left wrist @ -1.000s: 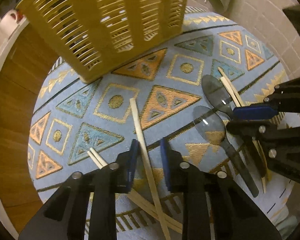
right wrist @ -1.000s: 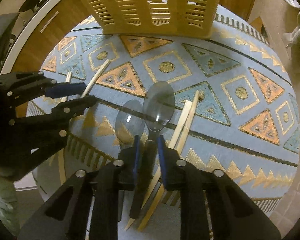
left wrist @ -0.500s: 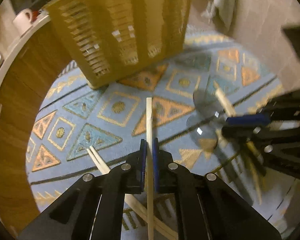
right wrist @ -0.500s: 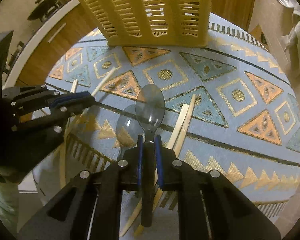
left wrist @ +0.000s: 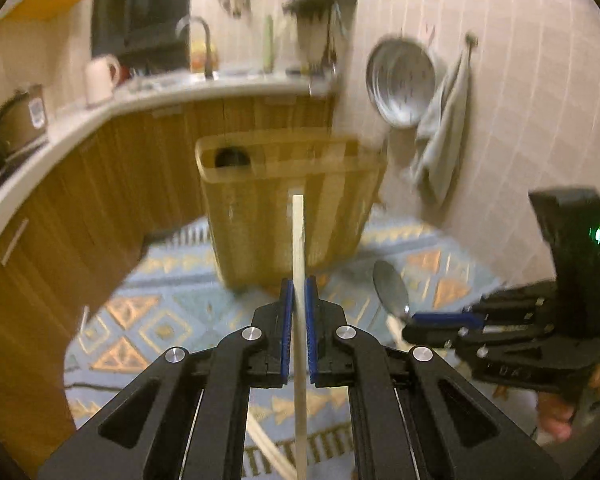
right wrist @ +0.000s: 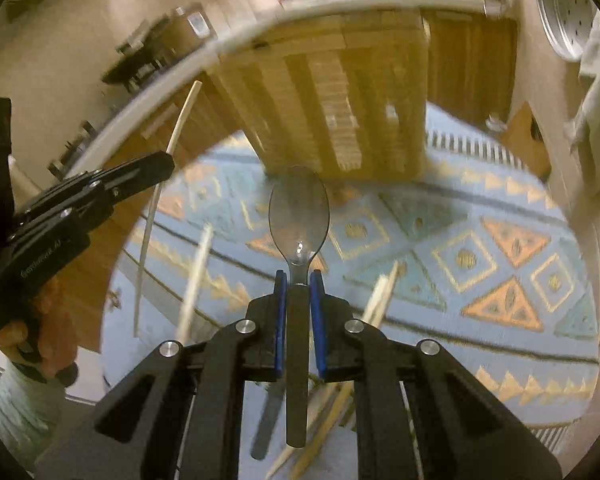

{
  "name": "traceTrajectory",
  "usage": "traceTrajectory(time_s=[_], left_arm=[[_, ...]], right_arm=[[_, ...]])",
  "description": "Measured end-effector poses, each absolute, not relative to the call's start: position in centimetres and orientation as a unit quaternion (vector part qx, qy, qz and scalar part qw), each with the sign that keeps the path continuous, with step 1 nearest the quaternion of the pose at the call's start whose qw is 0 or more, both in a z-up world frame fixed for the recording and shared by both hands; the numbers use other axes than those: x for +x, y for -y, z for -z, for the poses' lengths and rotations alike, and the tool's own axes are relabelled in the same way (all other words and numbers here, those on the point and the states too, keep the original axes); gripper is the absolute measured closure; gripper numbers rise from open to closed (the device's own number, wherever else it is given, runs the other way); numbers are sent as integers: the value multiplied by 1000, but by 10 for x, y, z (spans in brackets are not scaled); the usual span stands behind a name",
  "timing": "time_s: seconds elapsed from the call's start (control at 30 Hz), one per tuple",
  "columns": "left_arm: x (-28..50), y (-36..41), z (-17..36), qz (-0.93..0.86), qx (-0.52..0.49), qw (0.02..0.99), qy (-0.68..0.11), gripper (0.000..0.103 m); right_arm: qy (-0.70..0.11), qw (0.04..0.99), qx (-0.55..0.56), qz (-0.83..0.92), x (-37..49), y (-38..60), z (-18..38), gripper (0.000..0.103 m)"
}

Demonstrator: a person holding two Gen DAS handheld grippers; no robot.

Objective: Organize utensils
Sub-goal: 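Lift the spoon and chopstick over the yellow basket and open both grippers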

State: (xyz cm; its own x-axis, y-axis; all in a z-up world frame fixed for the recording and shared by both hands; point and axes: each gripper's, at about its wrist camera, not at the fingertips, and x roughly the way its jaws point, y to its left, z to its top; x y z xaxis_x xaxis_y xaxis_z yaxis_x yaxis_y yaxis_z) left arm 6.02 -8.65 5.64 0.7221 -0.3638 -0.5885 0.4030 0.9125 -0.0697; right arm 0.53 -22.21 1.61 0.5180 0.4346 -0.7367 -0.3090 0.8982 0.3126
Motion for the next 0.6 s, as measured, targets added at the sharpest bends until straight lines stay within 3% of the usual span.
traceTrajectory(time_s=[0.4, 0.6], left_arm=[[73, 81, -132, 215, -88, 966, -113, 99], [97, 83, -141, 209, -124, 969, -55, 99]], right_arm=[[-198, 950, 96, -221, -2, 239, -126, 93], [-141, 969, 82, -185, 14, 242, -147, 93]])
